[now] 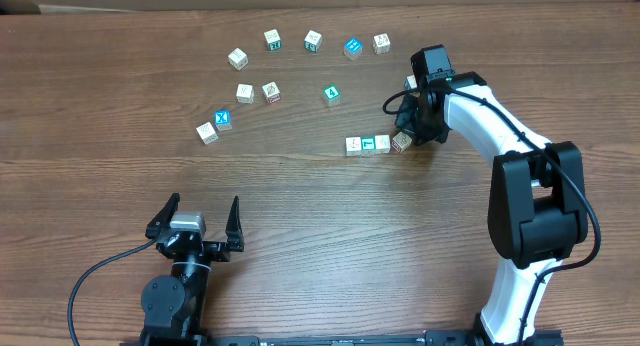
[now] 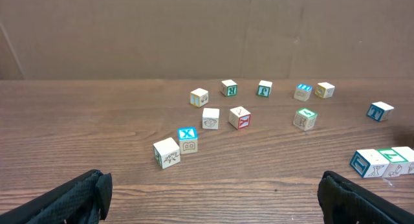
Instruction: Form a horizontal line
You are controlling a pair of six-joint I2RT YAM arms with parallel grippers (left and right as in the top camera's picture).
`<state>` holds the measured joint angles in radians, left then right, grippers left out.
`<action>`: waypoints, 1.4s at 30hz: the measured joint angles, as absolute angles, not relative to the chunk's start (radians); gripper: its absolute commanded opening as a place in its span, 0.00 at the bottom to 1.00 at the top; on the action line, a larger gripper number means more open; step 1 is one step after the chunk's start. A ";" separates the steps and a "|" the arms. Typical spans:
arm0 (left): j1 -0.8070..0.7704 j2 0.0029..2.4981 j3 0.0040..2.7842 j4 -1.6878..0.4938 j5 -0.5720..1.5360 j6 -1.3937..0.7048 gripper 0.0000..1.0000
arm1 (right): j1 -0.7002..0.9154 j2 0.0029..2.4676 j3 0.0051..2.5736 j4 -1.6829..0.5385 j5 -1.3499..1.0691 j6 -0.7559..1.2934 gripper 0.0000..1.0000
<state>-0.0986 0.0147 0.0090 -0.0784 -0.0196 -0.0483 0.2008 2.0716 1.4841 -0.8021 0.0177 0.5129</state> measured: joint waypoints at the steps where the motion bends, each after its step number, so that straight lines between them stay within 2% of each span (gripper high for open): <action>1: -0.099 0.015 0.009 -0.078 -0.020 -0.048 1.00 | 0.201 2.072 1.484 -0.809 0.024 0.520 0.11; 8: -0.099 0.015 0.009 -0.078 -0.020 -0.048 1.00 | 0.201 2.072 1.484 -0.848 0.059 0.574 0.10; 13: -0.099 0.015 0.009 -0.078 -0.020 -0.048 0.99 | 0.201 2.072 1.484 -0.899 0.096 0.628 0.04; 42: -0.099 0.015 0.009 -0.078 -0.020 -0.048 1.00 | 0.204 2.072 1.483 -0.977 -0.094 0.677 0.04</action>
